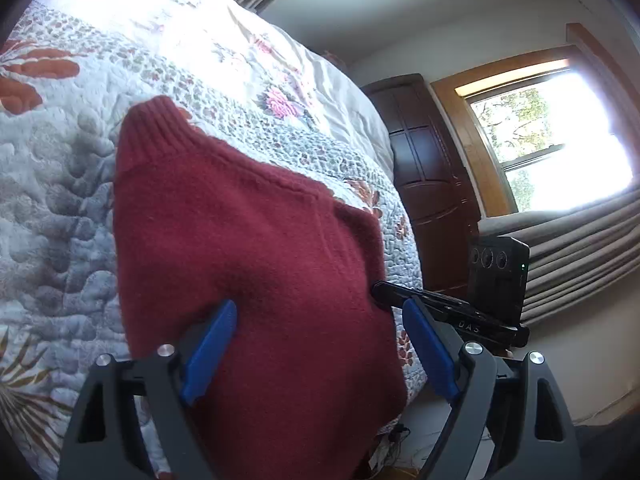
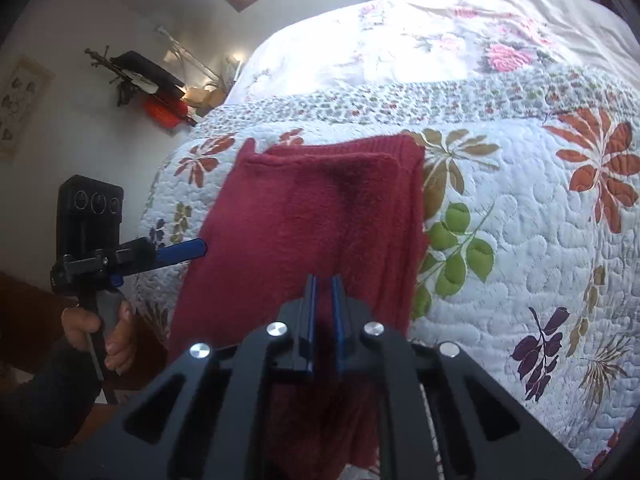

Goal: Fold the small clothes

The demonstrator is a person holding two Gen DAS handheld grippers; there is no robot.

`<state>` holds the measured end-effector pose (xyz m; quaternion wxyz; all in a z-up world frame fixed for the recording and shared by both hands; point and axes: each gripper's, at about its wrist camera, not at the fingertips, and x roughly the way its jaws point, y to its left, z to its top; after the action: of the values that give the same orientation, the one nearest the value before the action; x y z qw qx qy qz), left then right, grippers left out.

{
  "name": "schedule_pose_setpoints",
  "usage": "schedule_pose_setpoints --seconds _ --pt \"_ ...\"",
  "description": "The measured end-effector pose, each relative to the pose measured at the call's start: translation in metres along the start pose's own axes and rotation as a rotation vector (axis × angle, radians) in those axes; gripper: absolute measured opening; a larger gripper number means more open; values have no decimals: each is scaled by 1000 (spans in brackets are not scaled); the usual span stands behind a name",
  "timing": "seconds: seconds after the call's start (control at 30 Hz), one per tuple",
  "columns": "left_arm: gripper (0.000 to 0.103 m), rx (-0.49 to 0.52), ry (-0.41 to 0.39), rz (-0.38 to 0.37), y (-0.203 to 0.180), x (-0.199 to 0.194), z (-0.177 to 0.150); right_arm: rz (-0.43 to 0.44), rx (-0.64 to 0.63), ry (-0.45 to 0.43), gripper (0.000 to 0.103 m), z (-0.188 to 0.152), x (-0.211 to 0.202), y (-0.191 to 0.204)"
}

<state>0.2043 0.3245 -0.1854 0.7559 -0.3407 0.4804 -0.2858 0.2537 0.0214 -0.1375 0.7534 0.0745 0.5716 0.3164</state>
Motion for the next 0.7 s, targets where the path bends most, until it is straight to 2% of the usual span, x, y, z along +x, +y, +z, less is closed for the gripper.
schedule_pose_setpoints --seconds 0.07,0.17,0.23,0.3,0.43,0.5,0.57,0.63,0.7 --pt "85 64 -10 -18 -18 -20 -18 17 -48 -11 12 -12 -18 19" --pt "88 77 17 -52 -24 -27 -50 36 -81 34 13 -35 -15 35" --pt "87 49 65 -22 -13 -14 -62 -39 -93 84 12 -48 5 33" --pt "85 13 86 -17 4 2 -68 -115 -84 102 0 -53 25 22" --pt "88 -27 64 -68 3 0 -62 -143 -30 56 0 -54 14 23" --pt "89 -38 51 -75 -2 -14 -64 -151 -38 12 10 -61 -5 38" --pt "93 -34 23 -58 -6 -33 -75 -144 -60 -8 12 -73 -16 53" --pt "99 -23 0 2 -9 -46 -92 -130 -62 7 18 -89 -14 61" --pt "99 -38 4 37 -7 -45 -109 -158 -66 43 20 -103 0 58"
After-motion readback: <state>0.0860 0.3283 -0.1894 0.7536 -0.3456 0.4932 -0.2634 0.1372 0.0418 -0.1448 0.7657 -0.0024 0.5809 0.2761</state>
